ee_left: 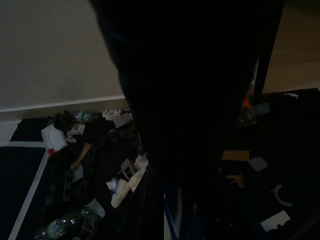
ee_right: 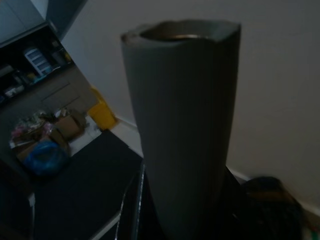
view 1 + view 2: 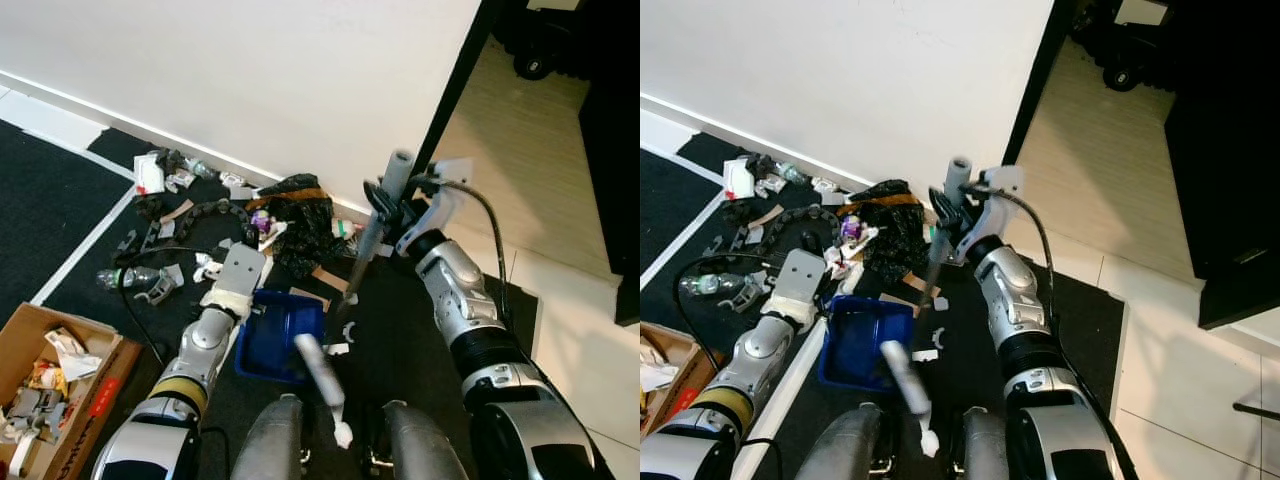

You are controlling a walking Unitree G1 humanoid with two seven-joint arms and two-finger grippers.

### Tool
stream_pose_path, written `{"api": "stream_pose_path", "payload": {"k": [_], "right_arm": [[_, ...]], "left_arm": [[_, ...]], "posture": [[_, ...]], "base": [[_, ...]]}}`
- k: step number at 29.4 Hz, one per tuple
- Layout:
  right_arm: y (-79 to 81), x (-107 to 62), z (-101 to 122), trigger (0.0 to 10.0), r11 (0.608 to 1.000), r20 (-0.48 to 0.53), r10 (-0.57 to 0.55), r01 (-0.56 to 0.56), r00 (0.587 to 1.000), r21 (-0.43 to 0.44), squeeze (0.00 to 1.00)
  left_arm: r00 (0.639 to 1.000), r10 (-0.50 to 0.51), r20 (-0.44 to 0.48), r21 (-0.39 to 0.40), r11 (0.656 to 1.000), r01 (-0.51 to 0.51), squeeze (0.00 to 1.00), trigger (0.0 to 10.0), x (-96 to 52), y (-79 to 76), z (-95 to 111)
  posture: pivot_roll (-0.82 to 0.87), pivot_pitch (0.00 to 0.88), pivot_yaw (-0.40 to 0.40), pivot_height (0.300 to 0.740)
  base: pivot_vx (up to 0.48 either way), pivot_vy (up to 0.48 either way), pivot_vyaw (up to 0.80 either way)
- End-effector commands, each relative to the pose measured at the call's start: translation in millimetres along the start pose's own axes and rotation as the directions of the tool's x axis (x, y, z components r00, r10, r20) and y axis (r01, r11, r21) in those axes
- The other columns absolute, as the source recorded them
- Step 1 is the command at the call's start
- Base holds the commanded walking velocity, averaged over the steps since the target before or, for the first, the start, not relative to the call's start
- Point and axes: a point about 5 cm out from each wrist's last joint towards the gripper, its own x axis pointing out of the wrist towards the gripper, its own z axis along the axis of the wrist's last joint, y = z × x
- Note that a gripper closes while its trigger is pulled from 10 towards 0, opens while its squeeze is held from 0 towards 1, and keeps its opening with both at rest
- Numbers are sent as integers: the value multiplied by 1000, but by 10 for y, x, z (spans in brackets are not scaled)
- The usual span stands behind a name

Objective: Sweep floor

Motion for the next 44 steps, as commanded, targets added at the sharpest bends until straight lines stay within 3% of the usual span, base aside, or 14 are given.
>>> {"api": "stream_pose_path", "payload": {"k": [1, 5, 11, 12, 17, 19, 23, 24, 26, 28, 32, 38, 44], "right_arm": [[-52, -30, 164, 10000, 999, 87, -7, 4, 996, 37, 0], [-139, -65, 307, 10000, 999, 125, -29, 26, 992, 22, 0], [-344, -157, 506, 10000, 985, 141, -93, 112, 986, -132, 0], [-384, -173, 575, 10000, 961, 131, -105, 135, 986, -241, 0], [-476, -175, 674, 10000, 916, 112, -163, 193, 980, -352, 0], [-539, -189, 691, 10000, 863, 64, -198, 205, 978, -463, 0], [-573, -201, 678, 10000, 842, 41, -221, 212, 974, -496, 0], [-596, -212, 523, 10000, 832, -55, -239, 175, 969, -526, 0], [-583, -239, 285, 10000, 836, -164, -245, 123, 955, -535, 0], [-571, -256, 183, 10000, 835, -203, -247, 101, 948, -541, 0], [-497, -312, -176, 10000, 882, -279, -237, 85, 931, -464, 0], [-411, -258, -284, 10000, 913, -272, -215, 94, 938, -398, 0], [-296, -132, -289, 10000, 916, -265, -185, 69, 946, -394, 0]], "left_arm": [[999, -7, -42, 10, 1000, 8, 0, 10000, -41, -71, -94], [999, -11, -44, 10, 1000, 12, 0, 10000, -41, -88, -96], [999, -18, -44, 10, 1000, 19, 0, 10000, -43, -111, -98], [999, -23, -43, 12, 1000, 24, 0, 10000, -45, -119, -100], [999, -28, -44, 16, 999, 29, 0, 10000, -51, -129, -107], [999, -30, -44, 19, 999, 30, 0, 10000, -65, -131, -119], [999, -30, -45, 21, 999, 31, 0, 10000, -77, -134, -132], [998, -31, -47, 21, 999, 32, 0, 10000, -92, -138, -147], [998, -32, -46, 21, 999, 33, 0, 10000, -102, -145, -155], [998, -33, -45, 21, 999, 34, 0, 10000, -104, -148, -157], [999, -30, -33, 24, 999, 31, 0, 10000, -123, -128, -155], [999, -29, -25, 36, 999, 30, 0, 10000, -196, -86, -196], [999, -28, -19, 42, 999, 29, 0, 10000, -237, -73, -209]], "posture": [[97, 184, -35, 740], [93, 185, -35, 740], [90, 189, -36, 740], [90, 193, -35, 740], [91, 196, -33, 740], [93, 200, -36, 740], [96, 205, -40, 740], [94, 207, -40, 740], [98, 210, -41, 740], [98, 210, -41, 740], [112, 245, -37, 740], [135, 288, -23, 740], [146, 298, -25, 740]], "base": [[0, 0, 0], [0, 0, 0], [0, 0, 0], [0, 0, 0], [0, 0, 0], [0, 0, 0], [0, 0, 0], [0, 0, 0], [0, 0, 0], [0, 0, 0], [0, 0, 0], [0, 0, 0], [0, 0, 0]]}}
